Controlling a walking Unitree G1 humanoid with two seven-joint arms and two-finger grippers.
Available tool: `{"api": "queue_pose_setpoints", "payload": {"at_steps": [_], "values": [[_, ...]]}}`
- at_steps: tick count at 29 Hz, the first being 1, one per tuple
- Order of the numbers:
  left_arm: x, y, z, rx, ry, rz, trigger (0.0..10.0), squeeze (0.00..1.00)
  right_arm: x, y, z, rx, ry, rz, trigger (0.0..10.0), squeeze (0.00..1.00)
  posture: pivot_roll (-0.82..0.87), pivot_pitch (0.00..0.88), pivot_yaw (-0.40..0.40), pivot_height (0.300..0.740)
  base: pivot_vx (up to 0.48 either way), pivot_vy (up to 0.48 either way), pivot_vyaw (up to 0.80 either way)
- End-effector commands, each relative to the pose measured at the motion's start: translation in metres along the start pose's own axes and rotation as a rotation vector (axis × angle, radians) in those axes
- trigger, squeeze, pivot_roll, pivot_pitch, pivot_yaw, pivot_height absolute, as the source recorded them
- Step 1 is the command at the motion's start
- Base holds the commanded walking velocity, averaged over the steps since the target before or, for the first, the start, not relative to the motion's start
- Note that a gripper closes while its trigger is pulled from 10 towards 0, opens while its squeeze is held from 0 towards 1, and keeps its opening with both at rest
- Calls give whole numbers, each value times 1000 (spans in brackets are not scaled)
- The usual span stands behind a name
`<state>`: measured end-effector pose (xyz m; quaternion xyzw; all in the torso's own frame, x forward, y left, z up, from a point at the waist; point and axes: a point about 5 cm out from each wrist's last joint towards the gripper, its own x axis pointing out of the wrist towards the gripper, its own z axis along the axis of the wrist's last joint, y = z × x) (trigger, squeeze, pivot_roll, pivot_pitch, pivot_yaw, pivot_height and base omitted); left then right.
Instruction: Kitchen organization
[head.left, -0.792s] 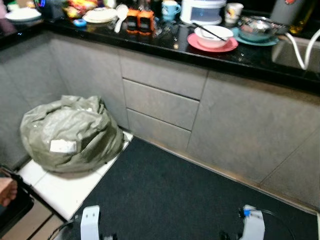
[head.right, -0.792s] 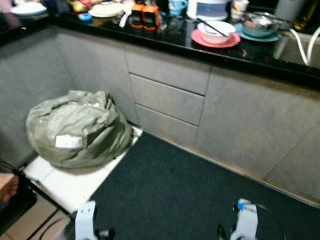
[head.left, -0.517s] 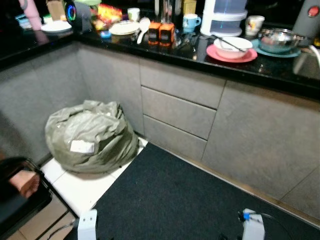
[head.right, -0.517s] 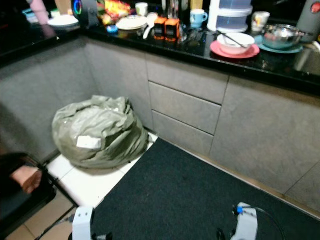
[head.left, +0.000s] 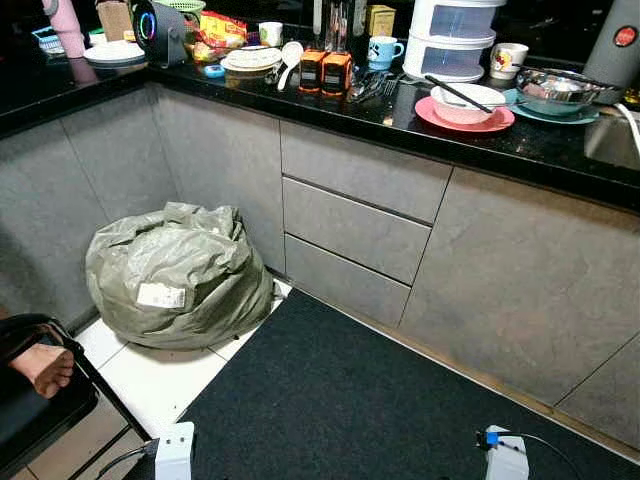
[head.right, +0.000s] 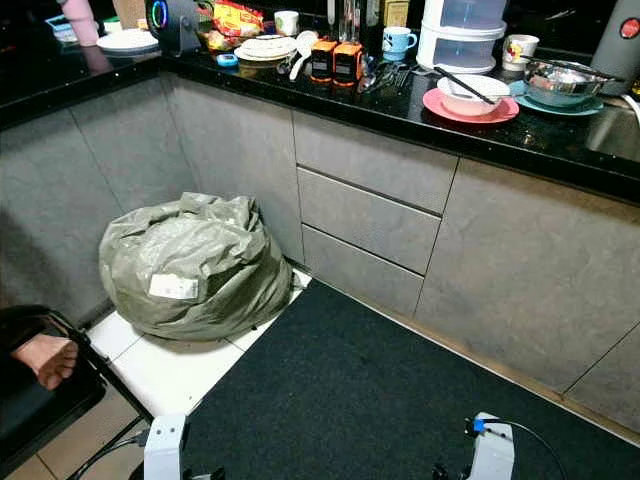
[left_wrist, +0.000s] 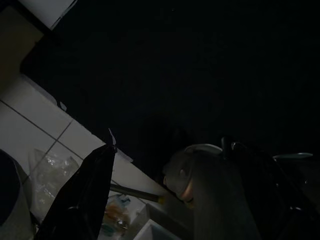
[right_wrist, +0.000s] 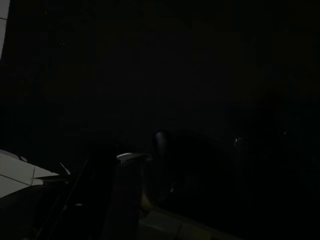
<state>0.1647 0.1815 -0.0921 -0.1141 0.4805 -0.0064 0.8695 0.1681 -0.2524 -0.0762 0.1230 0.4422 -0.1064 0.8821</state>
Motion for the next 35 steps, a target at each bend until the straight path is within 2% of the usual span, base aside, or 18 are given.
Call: {"api": "queue_pose_setpoints", "payload": {"at_steps": [1, 7, 9, 14, 15, 17, 19, 21, 23, 25, 30, 31, 32, 34, 35], "values": [[-1, 3, 0, 24, 11, 0, 10000, 0, 0, 2, -3, 25, 2, -3, 10000, 0, 9, 56, 20, 740, 0, 0, 0], [-1, 3, 0, 24, 10, 2, 10000, 0, 0, 3, -1, 62, -25, 6, 10000, 0, 13, 65, 10, 740, 179, 0, 0], [-1, 3, 0, 20, 7, 2, 10000, 0, 1, 6, 1, 90, -48, 45, 10000, 0, 11, 72, 10, 740, 390, 0, 0], [-1, 3, 0, 20, 8, 1, 10000, 0, 1, 11, 4, 64, -69, 124, 10000, 0, -3, 71, 18, 740, 400, 0, 0], [-1, 3, 0, 22, 10, -3, 10000, 0, 0, 15, 7, 75, -101, 188, 10000, 0, -7, 63, 18, 740, 442, 0, 0], [-1, 2, 0, 24, 12, -5, 10000, 0, 0, 17, 8, 77, -115, 212, 10000, 0, -15, 57, 21, 740, 442, 0, 0], [0, 2, 0, 26, 13, -8, 10000, 0, 3, 35, 42, 60, -223, 322, 10000, 0, -18, 58, 21, 740, 450, 0, 0], [0, 1, 0, 25, 13, -10, 10000, 0, 4, 48, 54, 114, -227, 436, 10000, 0, -18, 58, 21, 740, 458, 0, 0], [0, 1, 0, 25, 13, -12, 10000, 0, 1, 45, 72, -30, -321, 410, 10000, 0, -18, 56, 20, 740, 469, 0, 0], [0, 1, 0, 21, 12, -13, 10000, 0, 0, 43, 80, -91, -358, 396, 10000, 0, -16, 49, 22, 740, 465, 0, 0], [0, 0, 1, 15, 8, -16, 10000, 0, -6, 61, 89, -85, -399, 620, 10000, 0, -6, 47, 26, 740, 469, 0, -518], [0, 0, 1, 15, 8, -16, 10000, 0, -6, 61, 89, -85, -399, 620, 10000, 0, -6, 47, 26, 740, 469, 0, -800], [0, 0, 1, 16, 8, -16, 10000, 0, -11, 66, 94, -54, -407, 751, 10000, 0, -9, 48, 28, 740, 469, 0, -800], [0, 0, 2, 19, 8, -18, 10000, 0, -17, 71, 102, -36, -419, 876, 10000, 0, -13, 46, 30, 740, 469, 0, -800], [0, 1, 2, 23, 9, -19, 10000, 0, -28, 78, 109, -72, -444, 1017, 10000, 0, -15, 48, 34, 740, 469, 0, -800]]}}
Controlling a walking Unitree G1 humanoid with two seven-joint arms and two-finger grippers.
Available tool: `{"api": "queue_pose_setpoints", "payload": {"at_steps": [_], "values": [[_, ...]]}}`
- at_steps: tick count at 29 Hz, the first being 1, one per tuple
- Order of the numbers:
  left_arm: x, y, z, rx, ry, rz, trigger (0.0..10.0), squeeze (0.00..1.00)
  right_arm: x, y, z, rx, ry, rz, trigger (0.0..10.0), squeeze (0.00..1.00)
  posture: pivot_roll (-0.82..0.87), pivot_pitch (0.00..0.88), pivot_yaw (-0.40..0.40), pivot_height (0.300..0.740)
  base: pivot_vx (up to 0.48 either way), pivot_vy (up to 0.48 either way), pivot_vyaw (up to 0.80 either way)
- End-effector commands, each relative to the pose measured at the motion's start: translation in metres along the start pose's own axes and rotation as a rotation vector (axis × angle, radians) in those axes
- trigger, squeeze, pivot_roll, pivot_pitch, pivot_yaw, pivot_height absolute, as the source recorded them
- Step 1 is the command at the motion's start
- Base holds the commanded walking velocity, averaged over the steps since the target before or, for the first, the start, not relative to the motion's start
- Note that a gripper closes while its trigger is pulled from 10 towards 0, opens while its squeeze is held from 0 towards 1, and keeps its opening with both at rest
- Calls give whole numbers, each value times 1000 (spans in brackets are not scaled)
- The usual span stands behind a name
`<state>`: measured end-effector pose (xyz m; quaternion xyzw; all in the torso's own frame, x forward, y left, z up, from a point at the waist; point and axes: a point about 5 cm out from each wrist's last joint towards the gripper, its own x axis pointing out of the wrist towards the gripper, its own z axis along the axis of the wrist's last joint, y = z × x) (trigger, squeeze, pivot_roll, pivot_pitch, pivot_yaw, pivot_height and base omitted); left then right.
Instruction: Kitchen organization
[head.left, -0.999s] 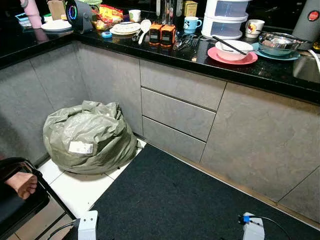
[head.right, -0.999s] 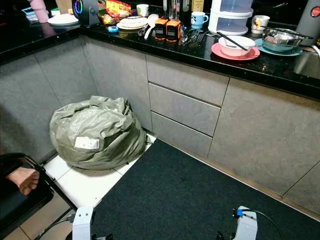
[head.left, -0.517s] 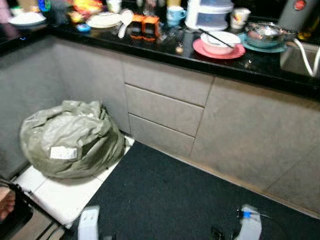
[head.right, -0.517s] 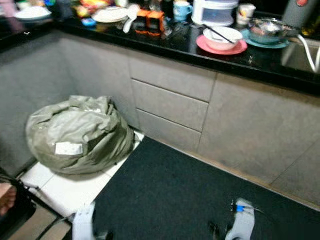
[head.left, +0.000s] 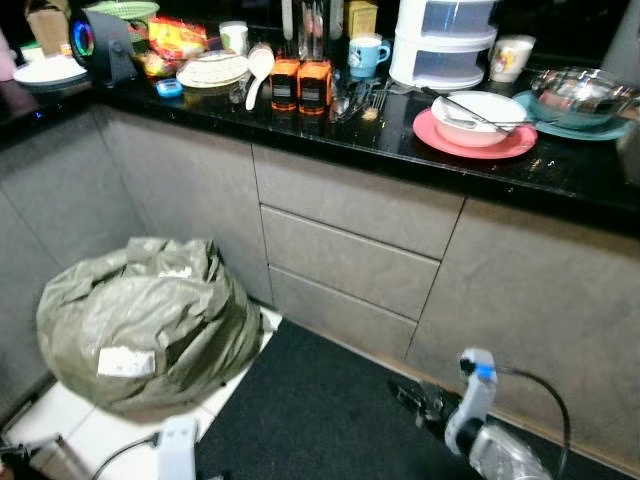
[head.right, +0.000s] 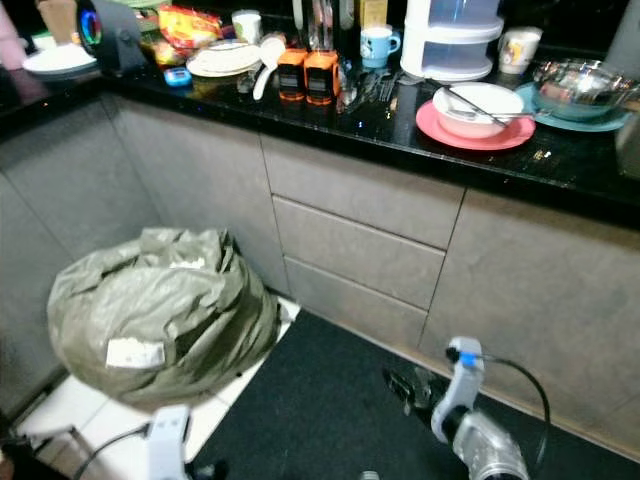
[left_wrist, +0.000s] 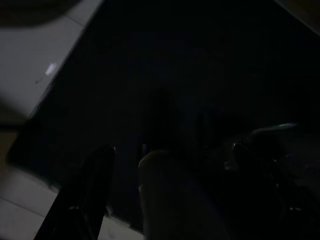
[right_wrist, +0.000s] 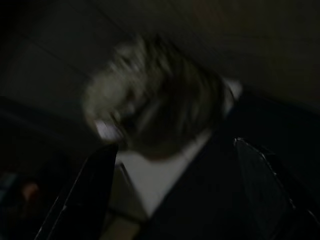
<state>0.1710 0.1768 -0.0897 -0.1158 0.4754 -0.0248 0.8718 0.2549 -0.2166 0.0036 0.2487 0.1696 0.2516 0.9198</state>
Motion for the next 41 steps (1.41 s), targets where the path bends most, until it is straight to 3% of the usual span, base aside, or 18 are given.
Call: {"api": "queue_pose_setpoints", "payload": {"at_steps": [1, 2, 7, 10, 12, 13, 14, 15, 18, 19, 22, 24, 25, 28, 33, 37, 40, 41], "values": [[-2, 7, -3, 9, 17, 15, 10000, 0, 1, 19, 17, -18, -40, 239, 10000, 0, -16, 48, 36, 740, 469, 0, -800], [-2, 7, -3, 9, 17, 15, 10000, 0, 1, 19, 17, -18, -40, 239, 10000, 0, -16, 48, 36, 740, 469, 0, -800], [-2, 7, -3, 14, 18, 13, 10000, 0, -5, 70, 55, -110, -117, 592, 10000, 0, -18, 48, 38, 740, 466, 0, -793], [-2, 7, -3, 14, 18, 12, 10000, 0, -6, 81, 66, -126, -154, 657, 10000, 0, -18, 48, 38, 740, 467, 0, -788], [-3, 8, -3, 17, 19, 11, 10000, 0, -7, 108, 91, -171, -234, 783, 10000, 0, -16, 50, 39, 740, 465, 0, -788], [-3, 8, -3, 17, 19, 11, 10000, 0, -7, 108, 91, -171, -234, 783, 10000, 0, -16, 50, 39, 740, 465, 0, -788], [-3, 8, -3, 20, 20, 10, 10000, 0, -7, 131, 111, -215, -287, 875, 10000, 0, -15, 49, 38, 740, 442, 0, -788], [-3, 8, -3, 20, 20, 10, 10000, 0, -7, 131, 111, -215, -287, 875, 10000, 0, -15, 49, 38, 740, 442, 0, -788], [-3, 7, -3, 25, 20, 9, 10000, 0, -10, 157, 127, -244, -338, 974, 10000, 0, -9, 53, 34, 740, 426, 0, -788], [-3, 7, -3, 25, 20, 9, 10000, 0, -10, 157, 127, -244, -338, 974, 10000, 0, -9, 53, 34, 740, 424, 0, -788], [-3, 8, -3, 14, 18, 25, 10000, 0, -14, 178, 138, -248, -382, 1039, 10000, 0, -9, 50, 33, 740, 224, 0, -529], [-3, 8, -3, 14, 18, 28, 10000, 0, -17, 183, 140, -242, -392, 1067, 10000, 0, -9, 50, 33, 740, 0, 0, 0], [-3, 8, -3, 13, 13, 18, 10000, 0, -25, 193, 148, -223, -427, 1144, 10000, 0, -2, 52, 29, 740, 0, 0, 0], [-2, 7, -3, 15, 10, 5, 10000, 0, -39, 202, 157, -200, -458, 1230, 10000, 0, -3, 46, 29, 740, 0, 0, 0], [-3, 6, -4, 24, 21, -3, 10000, 0, -56, 216, 174, -249, -510, 1310, 10000, 0, -11, 36, 28, 740, 0, 0, 0], [-3, 6, -5, 33, 27, -6, 10000, 0, -57, 223, 180, -298, -499, 1307, 10000, 0, -11, 35, 27, 740, 0, 0, 0], [-3, 6, -5, 38, 29, -9, 10000, 0, -38, 230, 191, -402, -505, 1130, 10000, 0, -10, 37, 25, 740, 0, 0, 0], [-3, 6, -5, 38, 29, -9, 10000, 0, -38, 230, 191, -402, -505, 1130, 10000, 0, -10, 37, 25, 740, 0, 0, 0]]}}
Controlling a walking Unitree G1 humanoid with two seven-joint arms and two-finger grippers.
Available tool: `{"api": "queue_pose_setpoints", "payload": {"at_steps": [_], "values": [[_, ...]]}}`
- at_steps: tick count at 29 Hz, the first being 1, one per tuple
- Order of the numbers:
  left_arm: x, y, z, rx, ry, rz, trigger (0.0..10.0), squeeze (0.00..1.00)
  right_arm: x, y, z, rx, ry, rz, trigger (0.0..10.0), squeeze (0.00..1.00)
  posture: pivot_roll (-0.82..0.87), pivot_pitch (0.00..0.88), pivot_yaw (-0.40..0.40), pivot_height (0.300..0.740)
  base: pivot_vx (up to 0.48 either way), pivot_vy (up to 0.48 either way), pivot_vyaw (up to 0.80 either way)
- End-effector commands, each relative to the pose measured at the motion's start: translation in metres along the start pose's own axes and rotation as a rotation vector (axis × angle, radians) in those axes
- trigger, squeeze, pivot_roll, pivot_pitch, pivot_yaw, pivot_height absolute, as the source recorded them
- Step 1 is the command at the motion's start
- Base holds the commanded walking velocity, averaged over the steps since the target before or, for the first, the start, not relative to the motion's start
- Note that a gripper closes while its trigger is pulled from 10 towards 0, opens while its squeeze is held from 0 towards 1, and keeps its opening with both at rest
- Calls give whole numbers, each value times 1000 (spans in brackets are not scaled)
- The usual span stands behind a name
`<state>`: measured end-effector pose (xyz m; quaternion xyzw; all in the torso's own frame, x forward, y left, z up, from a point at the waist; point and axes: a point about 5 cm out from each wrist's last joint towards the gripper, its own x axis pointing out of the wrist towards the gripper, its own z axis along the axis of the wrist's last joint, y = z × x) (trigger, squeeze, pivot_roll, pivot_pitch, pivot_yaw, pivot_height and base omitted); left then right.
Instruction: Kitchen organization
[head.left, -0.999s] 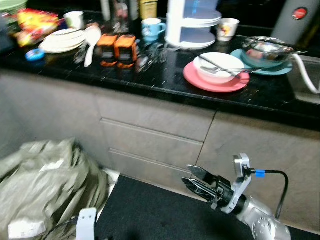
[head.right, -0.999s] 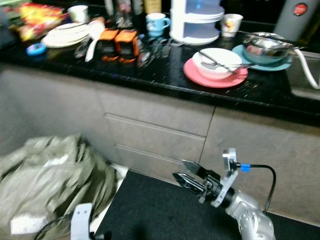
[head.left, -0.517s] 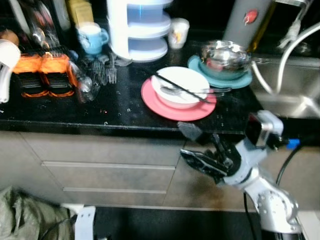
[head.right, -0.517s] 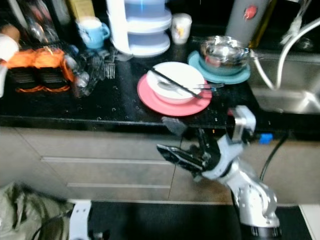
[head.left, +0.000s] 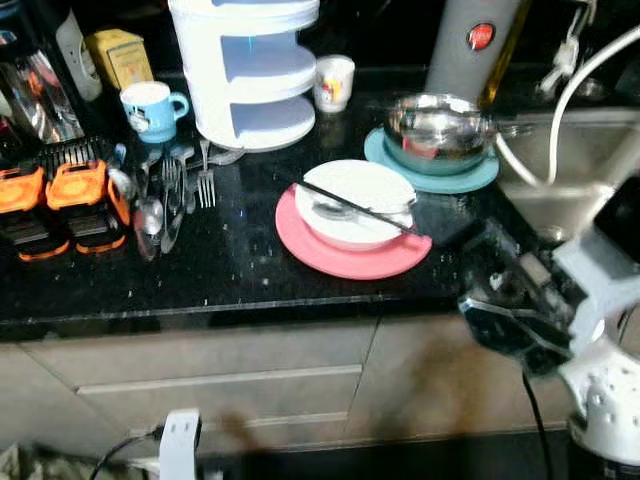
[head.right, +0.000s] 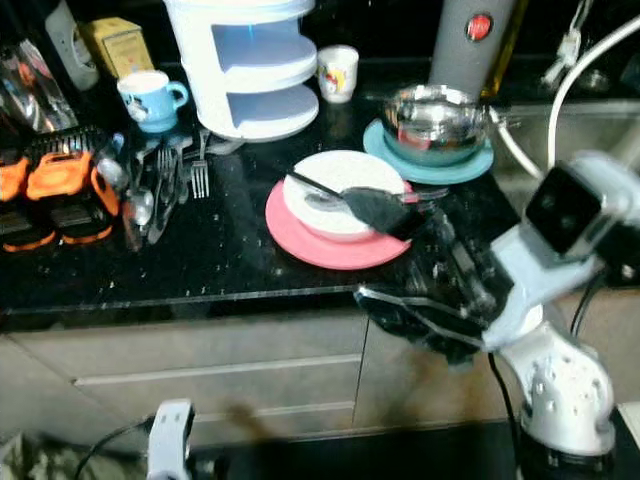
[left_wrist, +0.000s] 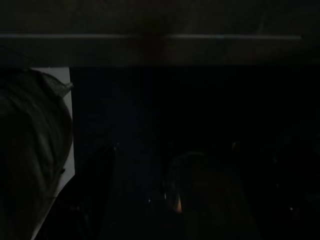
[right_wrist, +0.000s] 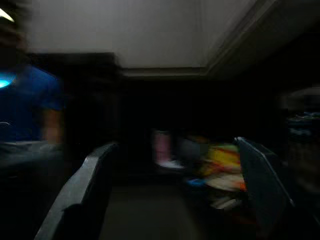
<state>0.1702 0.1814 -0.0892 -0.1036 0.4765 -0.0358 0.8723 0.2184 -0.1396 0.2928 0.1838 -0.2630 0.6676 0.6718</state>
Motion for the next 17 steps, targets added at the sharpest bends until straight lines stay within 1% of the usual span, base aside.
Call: {"api": "queue_pose_setpoints", "payload": {"at_steps": [1, 2, 3, 4, 5, 6, 7, 8, 11, 17], "values": [[-1, 1, -6, 7, 24, -2, 10000, 0, 5, -7, -3, -52, 43, -60, 10000, 0, -9, 37, 24, 740, 0, 0, 0], [-1, 1, -6, -1, 22, -5, 10000, 0, 13, -19, -5, -114, 94, -139, 10000, 0, -8, 40, 22, 740, 0, -311, 0], [-1, 1, -6, -1, 22, -5, 10000, 0, 13, -19, -5, -114, 94, -139, 10000, 0, -8, 40, 22, 740, 0, -311, 0], [-1, 0, -6, -11, 20, -9, 10000, 0, 21, -32, -6, -186, 148, -225, 10000, 0, -8, 40, 22, 740, 0, -311, 0], [-1, 0, -6, -11, 20, -9, 10000, 0, 21, -32, -6, -186, 148, -225, 10000, 0, -8, 40, 22, 740, 0, -311, 0], [-1, 1, -6, -7, 24, 2, 10000, 0, 26, -43, -11, -257, 233, -295, 10000, 0, -8, 36, 20, 740, 0, -450, 0], [-1, 1, -6, -15, 25, 1, 10000, 0, 27, -47, -17, -291, 291, -316, 10000, 0, -8, 36, 20, 740, 0, -442, 0], [-1, 1, -6, -15, 25, 2, 10000, 0, 28, -51, -22, -317, 339, -330, 10000, 0, -8, 36, 20, 740, 0, 0, 0], [-1, 1, -6, -16, 19, 12, 10000, 0, 27, -56, -33, -329, 400, -362, 10000, 0, -9, 36, 19, 740, 0, 0, 0], [-1, 2, -5, -23, 14, 19, 10000, 0, 27, -63, -46, -362, 459, -421, 10000, 0, -4, 34, 20, 740, 0, 0, 0]]}}
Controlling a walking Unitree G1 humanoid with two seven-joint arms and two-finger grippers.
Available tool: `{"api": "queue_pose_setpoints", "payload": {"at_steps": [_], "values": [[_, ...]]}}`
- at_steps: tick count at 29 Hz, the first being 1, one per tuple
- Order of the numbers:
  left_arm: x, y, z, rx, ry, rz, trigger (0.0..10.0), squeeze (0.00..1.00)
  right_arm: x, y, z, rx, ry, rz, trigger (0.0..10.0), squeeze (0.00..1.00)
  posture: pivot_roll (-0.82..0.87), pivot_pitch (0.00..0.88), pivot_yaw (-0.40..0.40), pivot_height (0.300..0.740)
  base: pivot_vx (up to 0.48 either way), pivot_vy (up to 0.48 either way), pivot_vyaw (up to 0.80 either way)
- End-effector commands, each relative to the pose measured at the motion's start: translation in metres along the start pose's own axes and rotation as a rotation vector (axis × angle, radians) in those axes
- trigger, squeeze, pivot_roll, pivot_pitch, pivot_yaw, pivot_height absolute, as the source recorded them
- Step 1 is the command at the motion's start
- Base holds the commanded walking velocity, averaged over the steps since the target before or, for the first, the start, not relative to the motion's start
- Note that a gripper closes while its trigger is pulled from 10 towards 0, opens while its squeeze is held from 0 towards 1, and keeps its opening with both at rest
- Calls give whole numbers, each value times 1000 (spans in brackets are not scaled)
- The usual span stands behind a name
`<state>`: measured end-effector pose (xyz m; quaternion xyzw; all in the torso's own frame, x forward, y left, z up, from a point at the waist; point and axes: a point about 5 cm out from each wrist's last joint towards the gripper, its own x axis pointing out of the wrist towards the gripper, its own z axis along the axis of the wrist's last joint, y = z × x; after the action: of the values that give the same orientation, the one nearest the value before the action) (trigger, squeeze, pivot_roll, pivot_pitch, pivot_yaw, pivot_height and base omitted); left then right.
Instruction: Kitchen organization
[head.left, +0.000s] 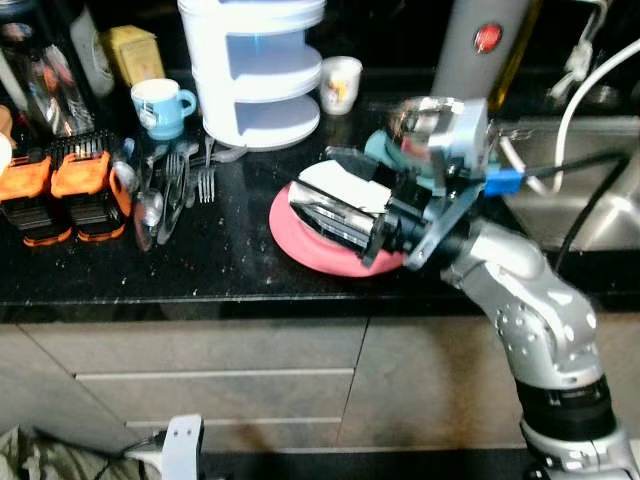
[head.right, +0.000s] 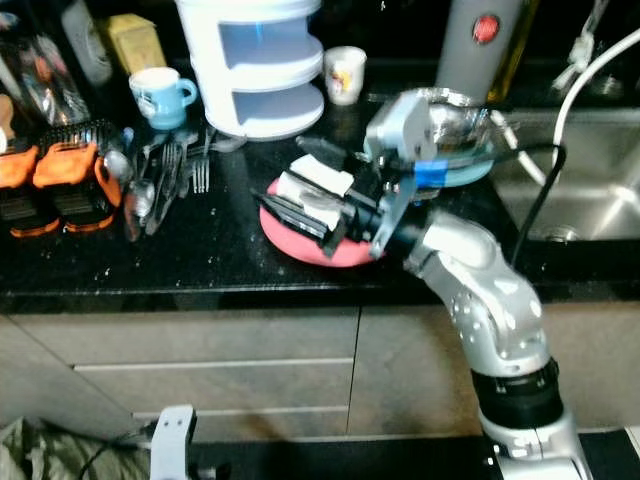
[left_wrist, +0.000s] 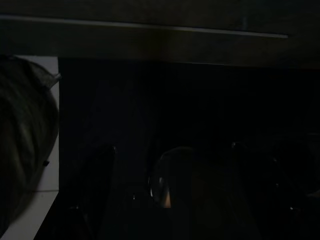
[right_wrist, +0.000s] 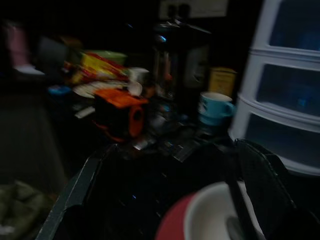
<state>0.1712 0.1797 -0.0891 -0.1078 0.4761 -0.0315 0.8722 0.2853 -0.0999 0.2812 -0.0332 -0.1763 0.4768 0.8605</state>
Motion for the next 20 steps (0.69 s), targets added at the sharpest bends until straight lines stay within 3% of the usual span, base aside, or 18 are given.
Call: {"api": "queue_pose_setpoints", "payload": {"at_steps": [1, 16, 20], "values": [[-2, 4, -5, -11, 16, 16, 10000, 0, 6, 4, -4, -20, 15, 4, 10000, 0, -5, 33, 22, 740, 0, 0, 0], [-1, 3, -4, 7, 16, 4, 10000, 0, 11, -2, -10, -49, 18, -130, 10000, 0, -8, 26, 19, 740, 0, 0, 0], [-1, 2, -4, 35, 28, -16, 10000, 0, 14, 2, -12, -36, 10, -144, 10000, 0, -9, 27, 20, 740, 0, -480, 0]]}}
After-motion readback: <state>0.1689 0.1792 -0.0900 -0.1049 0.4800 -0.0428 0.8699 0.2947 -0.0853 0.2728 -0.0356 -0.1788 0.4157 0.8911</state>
